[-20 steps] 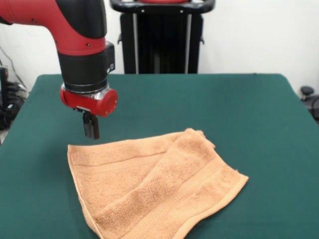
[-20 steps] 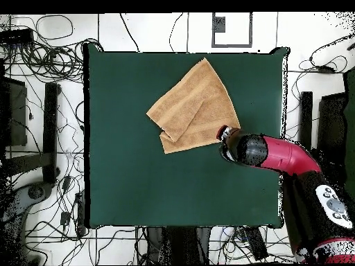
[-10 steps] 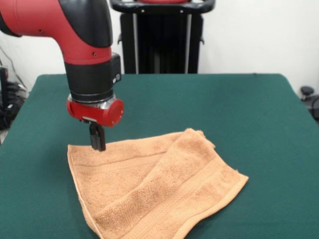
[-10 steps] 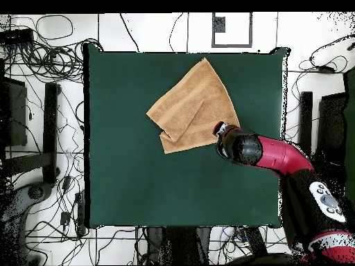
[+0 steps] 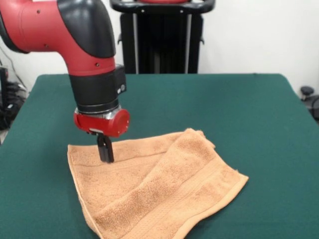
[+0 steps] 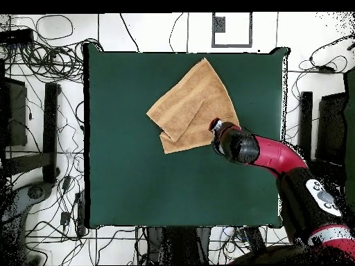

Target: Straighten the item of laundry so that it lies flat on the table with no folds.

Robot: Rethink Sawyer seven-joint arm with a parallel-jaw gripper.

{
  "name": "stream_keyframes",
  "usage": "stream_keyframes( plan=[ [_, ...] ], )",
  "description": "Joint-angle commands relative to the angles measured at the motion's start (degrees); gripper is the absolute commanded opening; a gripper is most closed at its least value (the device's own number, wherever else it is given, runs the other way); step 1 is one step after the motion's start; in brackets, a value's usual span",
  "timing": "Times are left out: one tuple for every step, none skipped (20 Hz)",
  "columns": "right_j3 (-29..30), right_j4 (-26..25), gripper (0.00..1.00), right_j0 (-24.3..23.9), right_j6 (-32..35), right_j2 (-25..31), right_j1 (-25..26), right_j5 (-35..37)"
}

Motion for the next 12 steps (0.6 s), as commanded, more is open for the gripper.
stream_keyframes(
  plan=[
    [0.73, 1.34, 0.0, 0.97, 1.96, 7.98, 6.05, -2.81],
    [0.22, 1.28, 0.0, 1.03, 1.68, 7.92, 6.46, -2.52],
    [-0.56, 1.19, 0.0, 1.19, 1.32, 7.73, 7.12, -2.08],
    [-1.34, 1.11, 0.0, 1.36, 0.97, 7.53, 7.78, -1.64],
    [-2.26, 1.13, 0.0, 0.95, 0.35, 8.05, 9.34, -1.36],
    [-3.27, 0.87, 0.0, 0.69, -0.1, 8.29, 10.96, -1.67],
    [-4.15, 0.58, 0.0, 0.38, -0.5, 8.43, 12.43, -1.93],
    [-5.06, 0.3, 0.0, 0.52, -0.53, 8.14, 13.56, -2.2],
    [-5.49, -0.04, 0.0, 0.62, -0.3, 7.69, 14.34, -2.77],
    [-6.15, -0.32, 0.0, 1.0, 0.06, 7.06, 15.03, -3.31],
    [-6.49, -0.72, 0.0, 1.34, 0.63, 6.37, 15.59, -4.43],
    [-6.99, -0.9, 0.0, 1.9, 1.33, 5.49, 15.98, -5.22]
  ],
)
